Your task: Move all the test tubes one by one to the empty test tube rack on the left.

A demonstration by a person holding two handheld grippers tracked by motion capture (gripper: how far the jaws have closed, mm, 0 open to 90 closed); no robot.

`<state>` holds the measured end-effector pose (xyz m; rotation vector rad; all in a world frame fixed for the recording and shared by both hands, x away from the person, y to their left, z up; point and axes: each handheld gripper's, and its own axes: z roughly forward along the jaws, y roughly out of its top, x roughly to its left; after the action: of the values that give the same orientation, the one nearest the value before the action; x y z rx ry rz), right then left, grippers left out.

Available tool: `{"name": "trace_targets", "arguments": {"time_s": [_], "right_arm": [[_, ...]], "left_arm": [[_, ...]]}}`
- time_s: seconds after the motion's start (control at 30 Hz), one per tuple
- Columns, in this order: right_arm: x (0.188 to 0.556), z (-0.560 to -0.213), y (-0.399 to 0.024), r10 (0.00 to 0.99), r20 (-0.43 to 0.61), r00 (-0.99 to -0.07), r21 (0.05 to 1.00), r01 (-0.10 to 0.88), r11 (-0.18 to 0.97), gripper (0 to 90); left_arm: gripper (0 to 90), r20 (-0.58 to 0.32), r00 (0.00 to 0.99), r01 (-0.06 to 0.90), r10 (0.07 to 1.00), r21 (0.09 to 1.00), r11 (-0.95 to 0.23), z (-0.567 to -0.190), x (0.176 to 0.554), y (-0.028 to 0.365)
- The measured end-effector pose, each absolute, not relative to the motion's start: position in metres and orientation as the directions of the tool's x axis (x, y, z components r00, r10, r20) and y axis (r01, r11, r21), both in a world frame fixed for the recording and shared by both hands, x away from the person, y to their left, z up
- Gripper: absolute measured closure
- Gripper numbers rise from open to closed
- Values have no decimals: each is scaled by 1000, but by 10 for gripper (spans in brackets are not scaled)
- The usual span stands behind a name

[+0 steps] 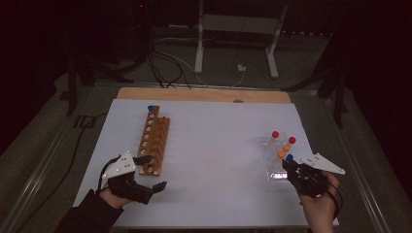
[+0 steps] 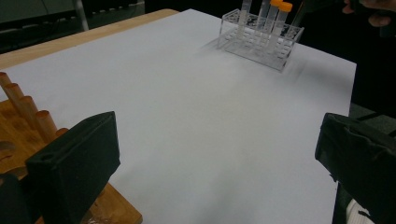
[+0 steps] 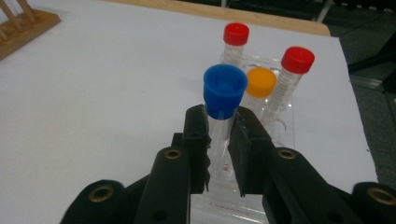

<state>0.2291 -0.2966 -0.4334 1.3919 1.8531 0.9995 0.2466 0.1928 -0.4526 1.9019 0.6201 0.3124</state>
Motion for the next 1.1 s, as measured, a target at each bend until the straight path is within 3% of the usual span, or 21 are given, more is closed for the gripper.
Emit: {"name": "trace_targets", "arguments": {"time_s": [0.3, 1.1], "right_arm": [[219, -419, -290, 959, -49, -278, 873, 454, 176, 764], [228, -433, -224, 847, -26, -532, 841, 446, 306, 764]], "left_arm": [[7, -71, 835, 274, 545, 913, -302, -452, 247, 192], [7, -102, 875, 288, 474, 895, -340, -452, 259, 168]]}}
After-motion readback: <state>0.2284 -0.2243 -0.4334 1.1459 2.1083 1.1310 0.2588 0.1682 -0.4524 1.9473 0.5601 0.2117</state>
